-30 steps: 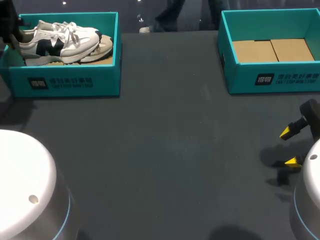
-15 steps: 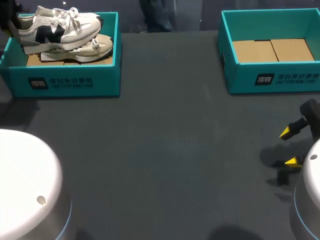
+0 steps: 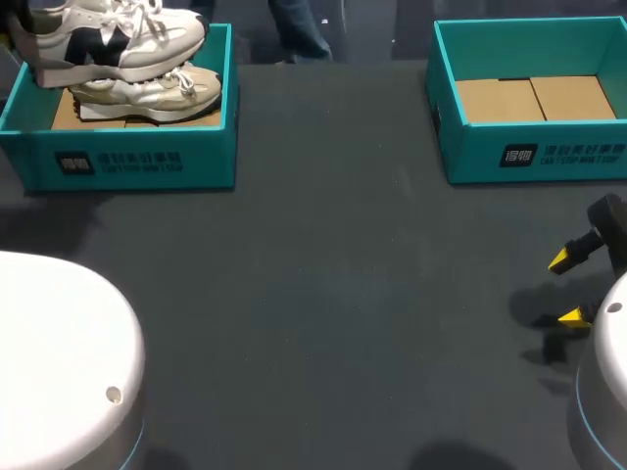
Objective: Take the shoe out of the shoebox, open the shoe tongue, remove and reinsert the insole, then place the shoe into the shoebox
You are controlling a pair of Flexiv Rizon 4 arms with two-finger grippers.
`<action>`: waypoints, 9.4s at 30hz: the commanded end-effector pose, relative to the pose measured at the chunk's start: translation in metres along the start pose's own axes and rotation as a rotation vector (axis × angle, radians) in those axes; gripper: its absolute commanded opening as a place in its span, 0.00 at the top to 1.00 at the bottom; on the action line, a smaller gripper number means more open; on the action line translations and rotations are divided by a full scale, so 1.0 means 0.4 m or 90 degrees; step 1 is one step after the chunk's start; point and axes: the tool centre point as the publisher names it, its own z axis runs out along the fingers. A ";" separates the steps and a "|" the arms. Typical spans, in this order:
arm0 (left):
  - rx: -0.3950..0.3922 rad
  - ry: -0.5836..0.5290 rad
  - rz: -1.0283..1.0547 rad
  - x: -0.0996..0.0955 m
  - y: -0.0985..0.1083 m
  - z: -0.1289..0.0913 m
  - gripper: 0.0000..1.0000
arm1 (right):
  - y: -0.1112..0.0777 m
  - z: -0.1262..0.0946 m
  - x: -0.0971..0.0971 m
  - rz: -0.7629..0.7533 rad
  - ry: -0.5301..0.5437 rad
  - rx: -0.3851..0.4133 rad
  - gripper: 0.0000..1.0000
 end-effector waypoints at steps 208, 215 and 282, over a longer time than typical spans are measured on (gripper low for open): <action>0.165 -0.191 -0.181 -0.766 -1.029 0.008 0.00 | 0.000 -0.001 0.004 0.000 -0.002 0.001 0.00; 0.165 -0.191 -0.181 -0.766 -1.029 0.008 0.00 | 0.000 -0.001 0.004 0.000 -0.002 0.001 0.00; 0.657 -0.514 -0.691 -0.663 -0.945 0.328 0.00 | 0.000 -0.001 0.004 0.000 -0.002 0.001 0.00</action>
